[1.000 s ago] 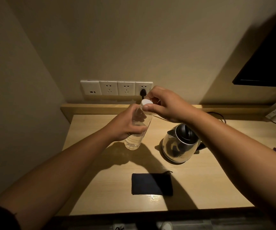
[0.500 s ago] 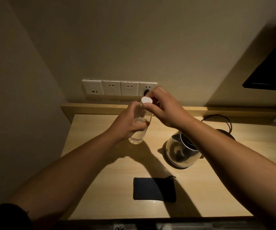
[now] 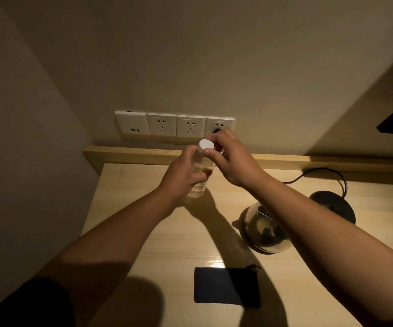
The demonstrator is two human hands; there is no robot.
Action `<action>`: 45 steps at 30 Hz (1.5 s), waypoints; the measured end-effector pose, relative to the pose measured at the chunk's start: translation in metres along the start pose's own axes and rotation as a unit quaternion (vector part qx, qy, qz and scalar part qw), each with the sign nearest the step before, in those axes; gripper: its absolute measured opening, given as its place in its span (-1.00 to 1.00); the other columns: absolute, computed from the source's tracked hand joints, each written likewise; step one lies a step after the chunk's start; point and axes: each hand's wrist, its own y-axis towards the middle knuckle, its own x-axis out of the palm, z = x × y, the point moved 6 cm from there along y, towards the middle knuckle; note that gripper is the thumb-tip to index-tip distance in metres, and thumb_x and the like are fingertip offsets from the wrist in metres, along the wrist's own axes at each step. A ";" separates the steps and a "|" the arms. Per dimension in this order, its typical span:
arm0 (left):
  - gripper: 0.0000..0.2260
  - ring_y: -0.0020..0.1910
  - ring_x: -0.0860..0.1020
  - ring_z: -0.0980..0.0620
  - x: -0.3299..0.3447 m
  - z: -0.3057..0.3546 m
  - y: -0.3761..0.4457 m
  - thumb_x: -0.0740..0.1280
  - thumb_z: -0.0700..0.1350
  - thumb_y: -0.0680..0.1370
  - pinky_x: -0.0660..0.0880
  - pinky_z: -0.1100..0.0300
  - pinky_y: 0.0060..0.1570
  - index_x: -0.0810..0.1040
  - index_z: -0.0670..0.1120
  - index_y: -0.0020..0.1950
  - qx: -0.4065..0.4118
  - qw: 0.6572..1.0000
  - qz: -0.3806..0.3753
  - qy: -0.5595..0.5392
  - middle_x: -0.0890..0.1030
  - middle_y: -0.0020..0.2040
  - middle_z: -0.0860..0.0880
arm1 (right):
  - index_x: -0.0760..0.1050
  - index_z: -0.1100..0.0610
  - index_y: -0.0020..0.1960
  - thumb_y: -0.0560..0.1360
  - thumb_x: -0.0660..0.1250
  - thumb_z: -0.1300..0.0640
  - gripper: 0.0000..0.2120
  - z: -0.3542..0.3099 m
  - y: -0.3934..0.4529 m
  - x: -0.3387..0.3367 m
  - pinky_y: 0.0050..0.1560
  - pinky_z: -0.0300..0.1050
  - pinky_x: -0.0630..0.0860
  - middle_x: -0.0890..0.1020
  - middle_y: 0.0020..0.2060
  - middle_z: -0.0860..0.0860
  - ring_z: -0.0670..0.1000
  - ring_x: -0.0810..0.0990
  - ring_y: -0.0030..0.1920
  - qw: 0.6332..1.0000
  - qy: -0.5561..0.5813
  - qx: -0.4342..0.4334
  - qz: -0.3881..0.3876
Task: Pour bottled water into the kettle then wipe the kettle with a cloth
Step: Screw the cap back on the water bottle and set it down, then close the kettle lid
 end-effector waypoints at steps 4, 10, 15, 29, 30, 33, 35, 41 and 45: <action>-0.50 0.00 0.52 0.10 0.004 -0.024 0.016 0.49 -0.05 0.45 0.53 -0.01 0.03 0.30 0.12 0.26 -0.023 1.000 0.009 -0.004 0.52 0.11 0.08 | 0.49 0.16 0.21 0.57 0.29 0.07 -0.73 0.017 0.014 0.016 -0.10 -0.21 0.33 0.40 -0.01 -0.04 -0.09 0.41 -0.10 0.999 -0.029 0.020 -0.025; -0.48 0.14 0.53 0.08 0.014 -0.046 0.029 0.49 -0.07 0.44 0.53 -0.11 0.11 0.31 0.19 0.28 -0.049 0.997 -0.002 -0.052 0.54 0.21 0.09 | 0.50 0.09 0.29 0.57 0.29 0.08 -0.70 0.041 0.022 0.028 -0.03 -0.27 0.42 0.45 0.03 -0.07 -0.07 0.49 -0.03 0.996 0.019 0.055 -0.061; -0.45 0.17 0.50 0.03 0.021 -0.057 0.041 0.48 -0.07 0.46 0.54 0.00 0.04 0.28 0.21 0.31 -0.060 0.996 -0.023 -0.061 0.49 0.25 0.10 | 0.52 0.04 0.29 0.58 0.30 0.11 -0.71 0.063 0.029 0.032 -0.05 -0.28 0.39 0.51 0.01 -0.05 -0.15 0.50 -0.06 0.992 0.058 0.092 -0.071; -0.28 0.21 0.44 0.09 0.022 -0.071 0.067 0.51 -0.06 0.44 0.42 0.22 -0.04 0.19 0.10 0.49 -0.062 0.994 -0.092 -0.005 0.47 0.31 0.08 | 0.55 0.03 0.28 0.55 0.34 0.13 -0.70 0.095 0.037 0.033 0.15 -0.10 0.48 0.61 0.18 -0.04 -0.04 0.54 0.14 0.976 0.124 0.152 -0.091; -0.25 0.24 0.45 0.04 0.021 -0.074 0.065 0.52 -0.07 0.43 0.44 0.23 -0.07 0.18 0.12 0.49 -0.069 0.993 -0.096 -0.007 0.46 0.35 0.04 | 0.53 0.02 0.30 0.55 0.34 0.10 -0.68 0.095 0.033 0.029 0.16 -0.08 0.48 0.60 0.20 -0.04 -0.04 0.54 0.15 0.976 0.120 0.159 -0.090; -0.13 0.38 0.39 -0.04 0.017 -0.082 0.054 0.56 -0.05 0.37 0.46 0.28 -0.05 0.10 0.16 0.53 -0.097 0.991 -0.085 -0.035 0.35 0.48 0.02 | 0.51 0.01 0.31 0.56 0.32 0.03 -0.68 0.093 0.016 0.003 0.00 -0.24 0.46 0.60 0.17 -0.06 -0.09 0.54 0.10 0.978 0.088 0.171 -0.078; -0.18 0.41 0.34 -0.04 0.010 -0.080 0.037 0.52 -0.05 0.43 0.40 0.48 -0.15 0.09 0.14 0.54 -0.120 0.992 -0.029 -0.031 0.27 0.52 0.02 | 0.52 0.01 0.29 0.57 0.30 0.00 -0.69 0.094 -0.002 -0.027 -0.04 -0.31 0.42 0.60 0.14 -0.09 -0.13 0.53 0.07 0.983 0.046 0.174 -0.047; -0.70 0.12 0.51 0.05 0.029 -0.038 -0.039 0.29 0.03 0.58 0.55 0.08 -0.01 0.42 0.10 0.31 -0.063 0.992 0.076 0.078 0.45 0.16 0.09 | 0.56 0.05 0.23 0.58 0.26 0.01 -0.73 0.114 -0.101 -0.103 0.08 -0.13 0.44 0.61 0.10 -0.05 -0.08 0.53 0.08 0.969 -0.025 0.235 0.064; -0.74 0.00 0.49 0.19 0.092 0.012 -0.072 0.24 0.06 0.61 0.55 0.16 -0.01 0.41 0.17 0.31 -0.059 0.995 -0.033 0.074 0.49 0.14 0.16 | 0.56 0.06 0.22 0.57 0.28 0.01 -0.73 0.125 -0.159 -0.103 0.13 -0.04 0.47 0.59 0.11 -0.03 0.00 0.52 0.14 0.957 -0.057 0.278 0.065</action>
